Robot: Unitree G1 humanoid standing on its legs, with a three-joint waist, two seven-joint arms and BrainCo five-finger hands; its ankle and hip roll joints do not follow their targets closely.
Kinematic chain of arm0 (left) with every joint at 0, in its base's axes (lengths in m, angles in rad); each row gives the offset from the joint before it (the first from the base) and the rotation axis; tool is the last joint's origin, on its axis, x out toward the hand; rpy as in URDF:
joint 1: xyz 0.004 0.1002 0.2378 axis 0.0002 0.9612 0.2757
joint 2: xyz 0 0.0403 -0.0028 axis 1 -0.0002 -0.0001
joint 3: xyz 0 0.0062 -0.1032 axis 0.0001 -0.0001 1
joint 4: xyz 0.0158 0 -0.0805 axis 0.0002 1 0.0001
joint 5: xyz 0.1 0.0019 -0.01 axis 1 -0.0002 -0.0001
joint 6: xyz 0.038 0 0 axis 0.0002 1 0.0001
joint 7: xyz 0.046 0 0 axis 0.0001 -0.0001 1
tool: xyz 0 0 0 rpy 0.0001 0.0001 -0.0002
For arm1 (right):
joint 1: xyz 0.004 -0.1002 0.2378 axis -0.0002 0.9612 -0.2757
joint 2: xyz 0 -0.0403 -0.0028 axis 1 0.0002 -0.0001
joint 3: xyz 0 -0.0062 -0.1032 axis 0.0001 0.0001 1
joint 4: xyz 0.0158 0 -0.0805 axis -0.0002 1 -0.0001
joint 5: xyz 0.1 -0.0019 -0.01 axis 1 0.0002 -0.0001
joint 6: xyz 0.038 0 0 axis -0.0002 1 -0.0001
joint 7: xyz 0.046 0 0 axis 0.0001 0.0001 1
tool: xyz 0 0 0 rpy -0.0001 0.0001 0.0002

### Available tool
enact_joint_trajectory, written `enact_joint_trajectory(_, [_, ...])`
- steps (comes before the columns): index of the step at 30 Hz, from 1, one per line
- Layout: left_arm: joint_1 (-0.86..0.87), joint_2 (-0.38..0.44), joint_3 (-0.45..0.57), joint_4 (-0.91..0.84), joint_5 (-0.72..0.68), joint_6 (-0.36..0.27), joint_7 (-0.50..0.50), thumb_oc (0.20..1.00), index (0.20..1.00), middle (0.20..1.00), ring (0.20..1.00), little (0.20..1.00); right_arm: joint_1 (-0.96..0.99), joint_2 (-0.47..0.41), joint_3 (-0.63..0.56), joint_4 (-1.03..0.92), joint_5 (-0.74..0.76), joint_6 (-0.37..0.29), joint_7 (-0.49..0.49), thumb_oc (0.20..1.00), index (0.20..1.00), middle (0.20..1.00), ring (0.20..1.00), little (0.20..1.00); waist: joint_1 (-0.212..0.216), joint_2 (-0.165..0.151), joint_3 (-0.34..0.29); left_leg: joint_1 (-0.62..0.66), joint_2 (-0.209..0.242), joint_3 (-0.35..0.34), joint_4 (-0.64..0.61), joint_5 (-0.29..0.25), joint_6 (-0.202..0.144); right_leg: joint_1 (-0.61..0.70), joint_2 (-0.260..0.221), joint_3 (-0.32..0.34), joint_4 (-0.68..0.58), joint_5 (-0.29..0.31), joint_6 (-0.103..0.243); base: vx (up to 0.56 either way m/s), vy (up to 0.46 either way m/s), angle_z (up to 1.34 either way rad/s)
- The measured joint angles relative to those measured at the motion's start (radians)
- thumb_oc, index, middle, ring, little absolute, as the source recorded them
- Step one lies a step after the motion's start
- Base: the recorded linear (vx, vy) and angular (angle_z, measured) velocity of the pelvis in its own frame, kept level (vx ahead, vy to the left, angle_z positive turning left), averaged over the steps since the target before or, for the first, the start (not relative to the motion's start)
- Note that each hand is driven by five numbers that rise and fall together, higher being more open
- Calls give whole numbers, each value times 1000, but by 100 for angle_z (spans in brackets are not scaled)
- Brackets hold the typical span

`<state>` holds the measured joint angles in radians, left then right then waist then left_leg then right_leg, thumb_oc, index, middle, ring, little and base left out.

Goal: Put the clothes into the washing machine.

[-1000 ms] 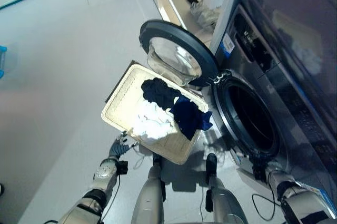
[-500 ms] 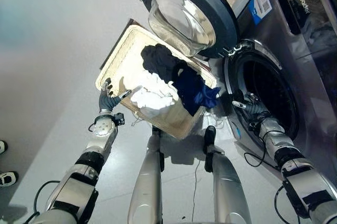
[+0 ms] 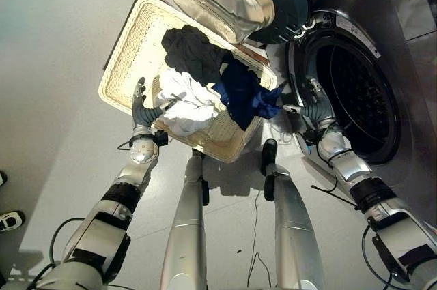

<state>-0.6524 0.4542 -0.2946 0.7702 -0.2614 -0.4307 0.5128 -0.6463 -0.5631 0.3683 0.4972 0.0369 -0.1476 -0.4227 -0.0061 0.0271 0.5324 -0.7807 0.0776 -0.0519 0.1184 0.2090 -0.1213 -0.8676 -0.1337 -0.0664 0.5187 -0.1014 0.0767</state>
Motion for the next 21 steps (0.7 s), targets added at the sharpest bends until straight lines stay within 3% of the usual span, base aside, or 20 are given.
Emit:
enact_joint_trajectory(8, [-47, 6, -6, 4, 85, 0, 46, 1000, 1000, 1000, 1000, 1000, -23, -2, 68, -100, -229, 2, -77, 1000, 1000, 1000, 1000, 1000, -8, 0, 0, -34, -3, 7, 10, 1, -2, -49, -6, 3, 35, -14, -4, -2, 17, 0])
enact_joint_trajectory(21, [-70, 7, -7, 45, 130, 3, 107, 1000, 1000, 1000, 1000, 1000, -74, 4, 172, -103, -283, -6, -83, 1000, 1000, 1000, 1000, 1000, -6, 0, 0, -77, -6, -5, 16, 7, -11, -106, -10, 0, 80, -34, -7, 3, -1, 1])
